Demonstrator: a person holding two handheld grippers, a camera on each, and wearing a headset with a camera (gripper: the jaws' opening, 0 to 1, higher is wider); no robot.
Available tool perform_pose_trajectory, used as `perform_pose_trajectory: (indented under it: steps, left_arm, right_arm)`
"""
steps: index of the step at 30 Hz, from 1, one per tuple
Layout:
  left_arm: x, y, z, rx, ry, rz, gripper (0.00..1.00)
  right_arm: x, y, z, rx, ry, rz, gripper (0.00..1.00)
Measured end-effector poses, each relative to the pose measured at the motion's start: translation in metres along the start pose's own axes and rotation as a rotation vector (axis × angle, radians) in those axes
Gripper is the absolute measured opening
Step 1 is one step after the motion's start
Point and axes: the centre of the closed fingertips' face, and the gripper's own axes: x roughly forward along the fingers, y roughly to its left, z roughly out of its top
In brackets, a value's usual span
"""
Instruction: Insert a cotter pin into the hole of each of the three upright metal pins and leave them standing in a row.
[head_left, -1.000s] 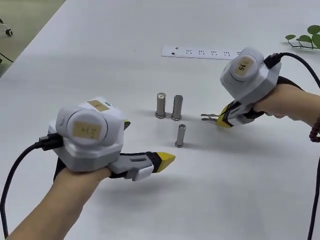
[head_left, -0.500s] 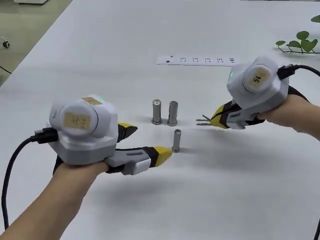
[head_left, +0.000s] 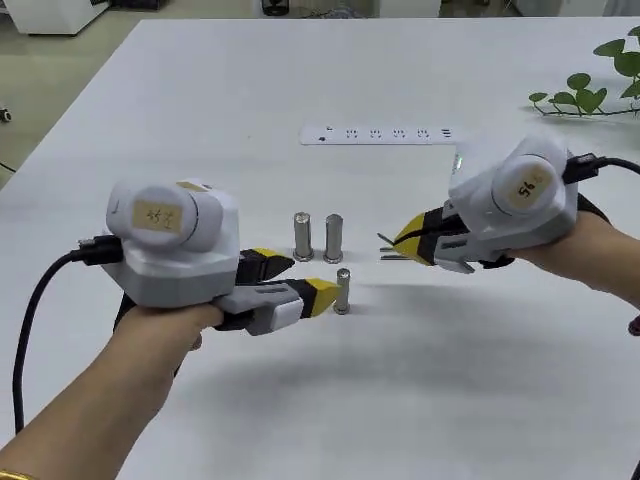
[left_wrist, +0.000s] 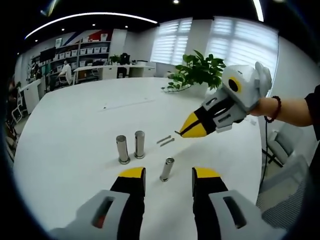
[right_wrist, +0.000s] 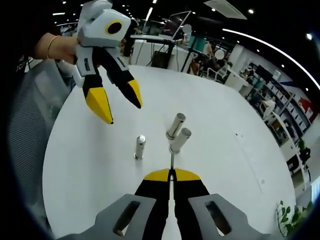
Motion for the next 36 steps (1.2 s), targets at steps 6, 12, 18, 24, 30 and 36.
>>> perform_pose_trajectory:
  steps: [6, 12, 18, 24, 30, 36]
  left_arm:
    - [0.004, -0.006, 0.007, -0.05, -0.004, -0.034, 0.29]
    - [0.009, -0.011, 0.012, -0.124, -0.004, -0.066, 0.26]
    - [0.014, -0.016, 0.018, -0.187, -0.022, -0.092, 0.22]
    - [0.018, -0.022, 0.024, -0.232, -0.04, -0.124, 0.18]
    - [0.02, -0.024, 0.026, -0.254, -0.046, -0.14, 0.13]
    - [0.02, -0.025, 0.028, -0.247, -0.057, -0.147, 0.08]
  right_arm:
    - [-0.001, 0.005, 0.003, -0.068, -0.009, -0.005, 0.0]
    - [-0.004, 0.01, 0.013, -0.115, -0.031, -0.012, 0.0]
    - [-0.007, 0.015, 0.024, -0.163, -0.057, -0.015, 0.0]
    - [-0.008, 0.019, 0.032, -0.214, -0.068, -0.016, 0.0]
    - [-0.008, 0.025, 0.038, -0.26, -0.072, -0.005, 0.0]
    - [-0.007, 0.028, 0.042, -0.271, -0.084, 0.005, 0.0]
